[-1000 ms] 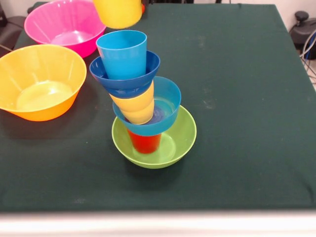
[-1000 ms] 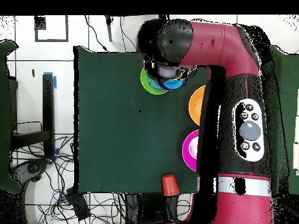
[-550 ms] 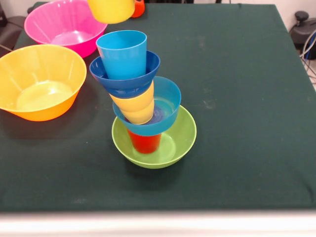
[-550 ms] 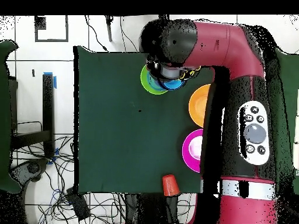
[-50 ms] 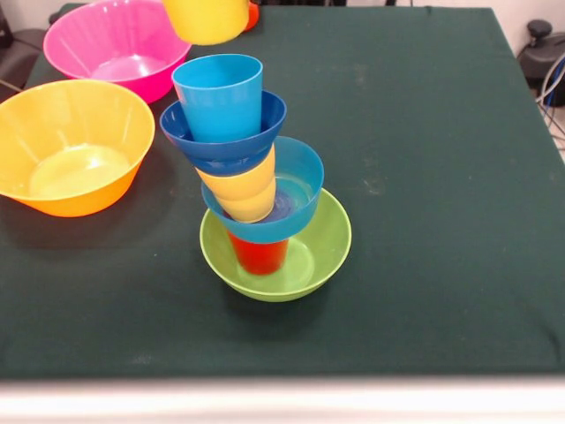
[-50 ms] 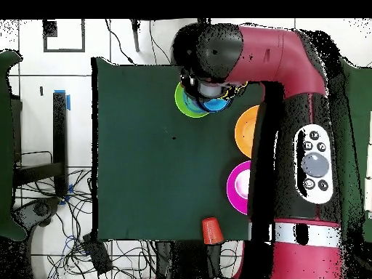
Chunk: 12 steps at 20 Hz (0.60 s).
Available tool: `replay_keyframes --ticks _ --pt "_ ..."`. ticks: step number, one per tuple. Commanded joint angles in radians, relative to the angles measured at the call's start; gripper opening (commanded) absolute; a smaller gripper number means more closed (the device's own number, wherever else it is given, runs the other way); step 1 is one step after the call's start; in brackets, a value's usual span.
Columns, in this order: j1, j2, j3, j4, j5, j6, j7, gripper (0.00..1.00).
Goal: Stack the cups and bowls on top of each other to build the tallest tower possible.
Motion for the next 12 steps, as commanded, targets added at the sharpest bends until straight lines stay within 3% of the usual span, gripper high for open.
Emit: replay_keyframes --ticks 1,12 --pt "0.018 0.053 0.075 0.013 -0.067 0.042 -0.277 0.00" --pt "0.012 0.065 0.084 -0.019 -0.088 0.057 -0.312 0.00"
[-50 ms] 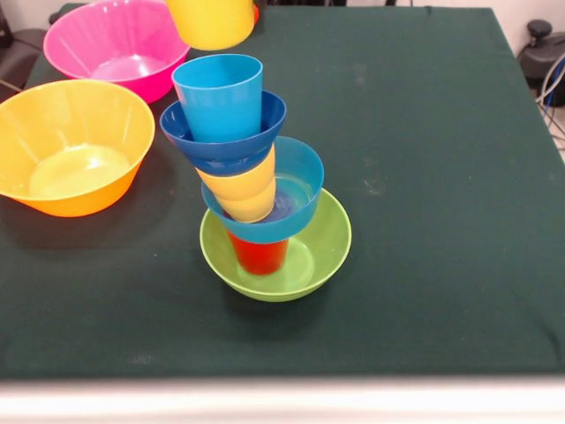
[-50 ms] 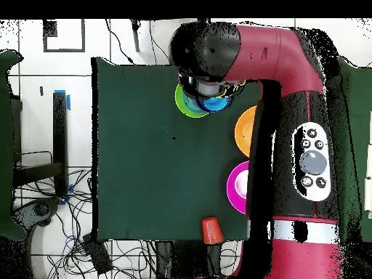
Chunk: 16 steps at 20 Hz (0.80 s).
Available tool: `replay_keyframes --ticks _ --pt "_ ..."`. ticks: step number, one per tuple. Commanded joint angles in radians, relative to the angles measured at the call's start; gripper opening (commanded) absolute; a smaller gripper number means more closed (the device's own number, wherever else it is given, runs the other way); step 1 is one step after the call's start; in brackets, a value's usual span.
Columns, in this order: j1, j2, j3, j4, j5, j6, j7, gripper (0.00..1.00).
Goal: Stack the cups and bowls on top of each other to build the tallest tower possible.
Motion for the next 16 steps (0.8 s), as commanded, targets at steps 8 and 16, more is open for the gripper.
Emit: replay_keyframes --ticks 8,16 --pt "-0.003 0.062 0.081 -0.004 -0.086 0.053 -0.329 0.00" --pt "-0.002 0.094 0.096 -0.065 -0.103 0.095 -0.330 0.00"
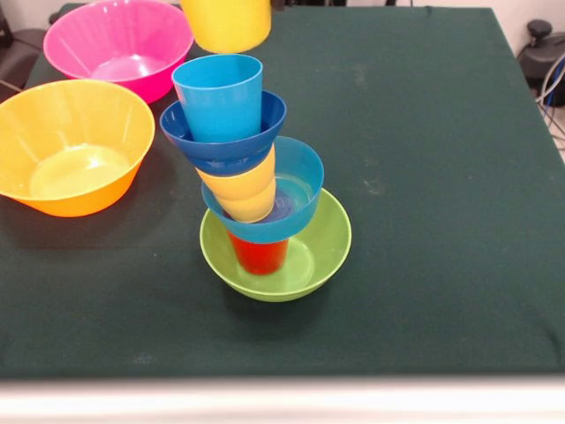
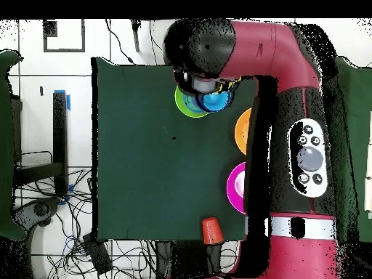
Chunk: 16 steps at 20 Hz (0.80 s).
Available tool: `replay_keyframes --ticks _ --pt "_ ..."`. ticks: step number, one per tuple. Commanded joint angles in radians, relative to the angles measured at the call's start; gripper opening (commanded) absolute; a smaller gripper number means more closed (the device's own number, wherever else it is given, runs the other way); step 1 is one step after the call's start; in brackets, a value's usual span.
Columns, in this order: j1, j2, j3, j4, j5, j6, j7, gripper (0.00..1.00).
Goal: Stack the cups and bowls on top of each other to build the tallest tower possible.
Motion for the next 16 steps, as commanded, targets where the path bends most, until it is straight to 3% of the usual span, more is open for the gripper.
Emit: replay_keyframes --ticks 1,8,16 --pt "-0.001 0.096 0.066 -0.063 -0.092 0.100 -0.333 0.00" --pt "-0.034 0.060 0.064 0.012 -0.087 0.057 -0.375 0.00" --pt "-0.042 0.068 0.076 -0.010 -0.098 0.081 -0.390 0.00"
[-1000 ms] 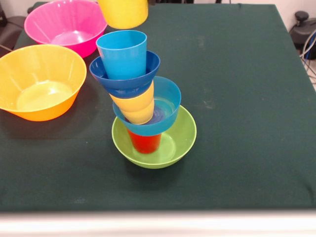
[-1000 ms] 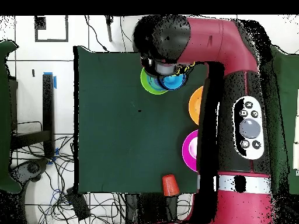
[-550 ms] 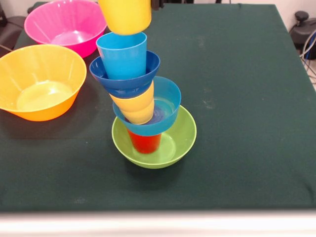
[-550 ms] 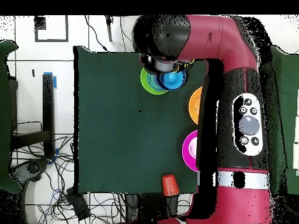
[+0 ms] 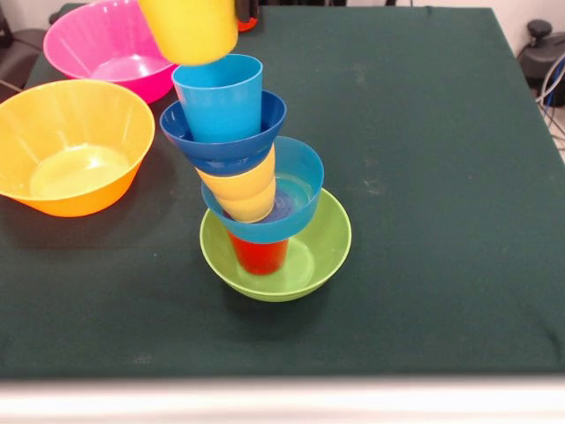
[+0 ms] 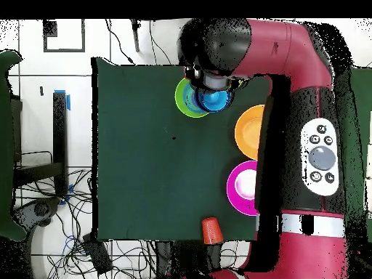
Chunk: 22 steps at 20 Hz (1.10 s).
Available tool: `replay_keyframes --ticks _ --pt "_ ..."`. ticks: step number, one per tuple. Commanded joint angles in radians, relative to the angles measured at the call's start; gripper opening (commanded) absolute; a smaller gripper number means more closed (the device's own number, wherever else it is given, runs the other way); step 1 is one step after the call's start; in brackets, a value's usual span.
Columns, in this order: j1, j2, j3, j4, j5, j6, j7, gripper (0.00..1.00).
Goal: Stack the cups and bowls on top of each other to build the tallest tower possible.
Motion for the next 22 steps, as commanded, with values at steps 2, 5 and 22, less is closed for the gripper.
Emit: replay_keyframes --ticks 2,5,22 --pt "-0.010 0.048 0.064 0.024 -0.088 0.076 -0.386 0.00" --pt "-0.014 0.049 0.068 0.022 -0.091 0.074 -0.398 0.00" --pt "0.021 0.098 0.074 -0.079 -0.094 0.132 -0.342 0.00"
